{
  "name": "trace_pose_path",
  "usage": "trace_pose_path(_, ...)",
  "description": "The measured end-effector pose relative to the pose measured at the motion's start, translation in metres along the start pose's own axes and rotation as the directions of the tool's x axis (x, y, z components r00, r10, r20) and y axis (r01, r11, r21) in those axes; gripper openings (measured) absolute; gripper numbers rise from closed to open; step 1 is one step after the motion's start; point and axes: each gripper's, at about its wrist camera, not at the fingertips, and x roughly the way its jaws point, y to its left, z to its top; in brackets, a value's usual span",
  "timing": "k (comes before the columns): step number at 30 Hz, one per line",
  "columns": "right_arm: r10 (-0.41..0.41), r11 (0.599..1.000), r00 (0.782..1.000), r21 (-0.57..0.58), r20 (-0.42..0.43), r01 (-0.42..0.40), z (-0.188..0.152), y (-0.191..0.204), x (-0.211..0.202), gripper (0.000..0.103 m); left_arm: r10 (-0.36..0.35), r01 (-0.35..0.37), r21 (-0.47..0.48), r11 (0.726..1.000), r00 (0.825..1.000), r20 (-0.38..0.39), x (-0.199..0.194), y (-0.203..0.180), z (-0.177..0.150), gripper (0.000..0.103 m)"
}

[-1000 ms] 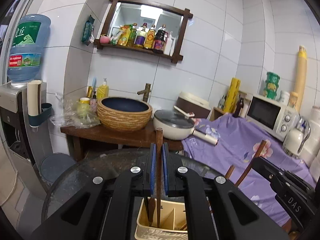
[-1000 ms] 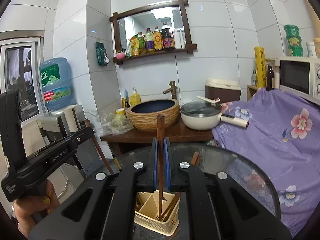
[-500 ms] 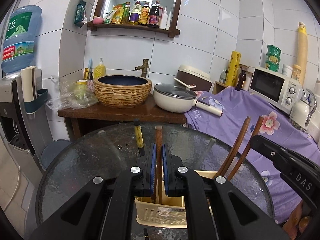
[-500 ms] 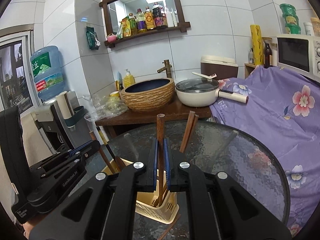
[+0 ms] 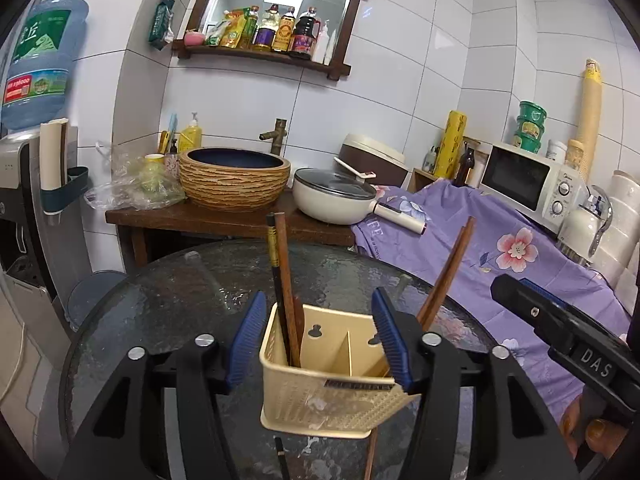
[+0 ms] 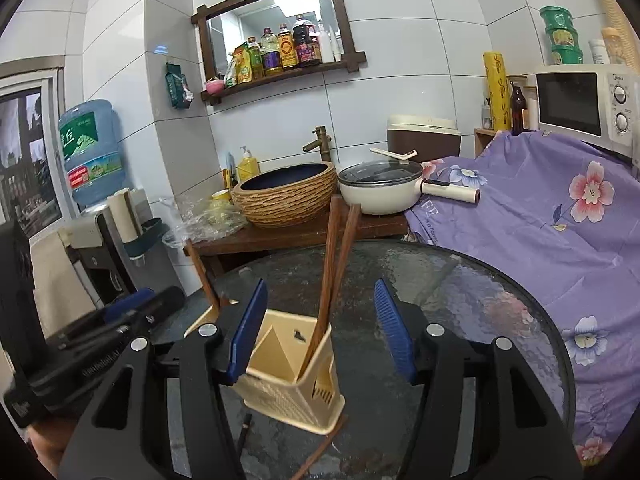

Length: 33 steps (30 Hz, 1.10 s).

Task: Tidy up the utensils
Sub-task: 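Move both grippers down to the black chopstick and a brown chopstick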

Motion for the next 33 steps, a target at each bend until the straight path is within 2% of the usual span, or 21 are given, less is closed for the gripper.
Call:
trace_pose_path(5, 0.018, 1.000, 0.998, 0.001, -0.061, -0.018, -0.034, -0.007, -0.013, 0.056, 0.011, -0.011, -0.008, 1.000, 1.000, -0.015, -0.019, 0.013, -0.024, 0.078)
trace_pose_path(9, 0.013, 1.000, 0.982, 0.010, -0.188, -0.011, -0.072, -0.015, -0.003, 0.056, 0.049, -0.047, 0.017, 0.999, 0.995, -0.091, -0.016, 0.023, -0.052, 0.082)
trace_pose_path(15, 0.014, 0.998, 0.928, 0.068, -0.372, 0.012, -0.123, -0.025, 0.029, 0.056, 0.072, -0.066, 0.030, 0.997, 0.962, -0.262, 0.007, 0.037, -0.102, 0.082)
trace_pose_path(19, 0.016, 0.995, 0.903, 0.091, -0.430, 0.026, -0.142, -0.027, 0.043, 0.056, 0.084, -0.072, 0.048, 0.996, 0.931, -0.354, 0.022, 0.042, -0.129, 0.082)
trace_pose_path(24, 0.049, 0.992, 0.876, 0.127, -0.480, 0.014, -0.154, -0.022, 0.055, 0.056, 0.063, -0.057, 0.026, 0.998, 0.921, -0.385, 0.024, 0.048, -0.142, 0.082)
trace_pose_path(28, 0.052, 0.991, 0.855, 0.133, -0.515, 0.020, -0.162, -0.015, 0.067, 0.050, 0.073, -0.060, 0.045, 0.997, 0.917, -0.392, 0.026, 0.045, -0.146, 0.081)
trace_pose_path(33, 0.036, 0.992, 0.835, 0.122, -0.549, 0.037, -0.167, -0.009, 0.080, 0.044, 0.039, -0.031, 0.027, 0.999, 0.915, -0.401, 0.021, 0.038, -0.149, 0.068)
